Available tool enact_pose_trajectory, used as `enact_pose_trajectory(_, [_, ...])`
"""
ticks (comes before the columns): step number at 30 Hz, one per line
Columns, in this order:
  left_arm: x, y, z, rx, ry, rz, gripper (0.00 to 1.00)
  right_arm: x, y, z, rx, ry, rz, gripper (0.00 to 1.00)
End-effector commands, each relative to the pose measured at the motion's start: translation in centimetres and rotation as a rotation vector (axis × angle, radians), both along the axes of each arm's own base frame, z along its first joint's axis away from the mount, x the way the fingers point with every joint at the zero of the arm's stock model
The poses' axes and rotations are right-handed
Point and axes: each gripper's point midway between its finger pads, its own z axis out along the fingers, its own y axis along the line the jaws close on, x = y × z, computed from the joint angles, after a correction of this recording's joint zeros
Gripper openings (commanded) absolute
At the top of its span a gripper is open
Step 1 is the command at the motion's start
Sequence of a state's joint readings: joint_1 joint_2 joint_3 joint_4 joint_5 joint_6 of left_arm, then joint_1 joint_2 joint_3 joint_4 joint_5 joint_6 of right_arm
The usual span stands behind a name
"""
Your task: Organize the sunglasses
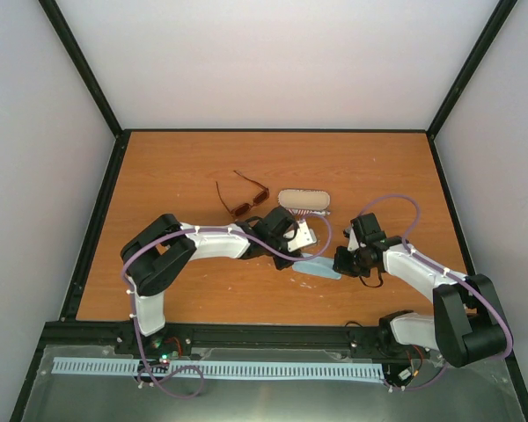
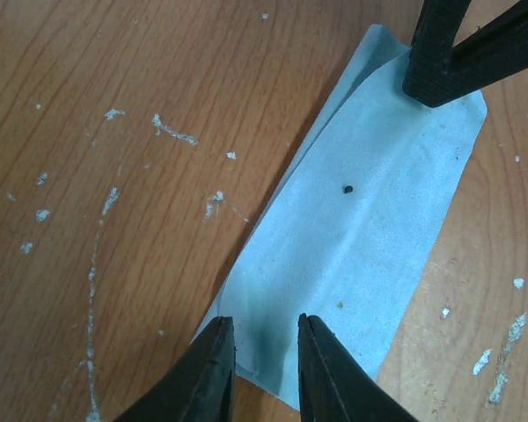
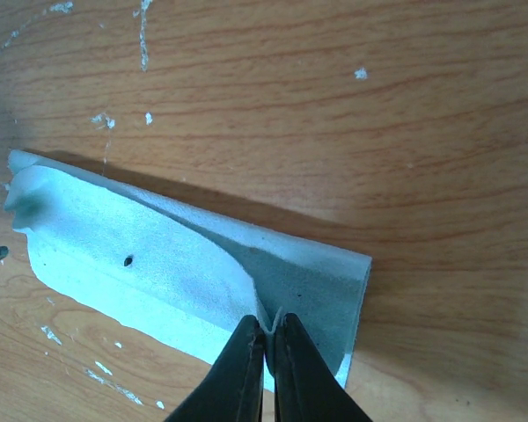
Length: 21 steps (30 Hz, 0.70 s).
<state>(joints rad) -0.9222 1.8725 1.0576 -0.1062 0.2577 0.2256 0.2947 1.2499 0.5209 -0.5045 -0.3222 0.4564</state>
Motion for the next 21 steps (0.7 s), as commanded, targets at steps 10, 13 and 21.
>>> enact_pose_trajectory(10, [0.3,-1.8,0.3,-0.034,0.014,-0.011,0.17,0.8,-0.1,0.8,-0.005,-0.035,-0.002,0.07])
enact_pose_trajectory(13, [0.1,-1.6,0.0,-0.027,0.025,-0.016,0.13,0.7,-0.1,0.8,-0.005,-0.033,-0.002,0.07])
enact_pose_trajectory(21, [-0.5,-1.5,-0.2,-0.025,0.043,-0.033,0.01,0.8,0.0,0.8,-0.003,-0.035,-0.004,0.08])
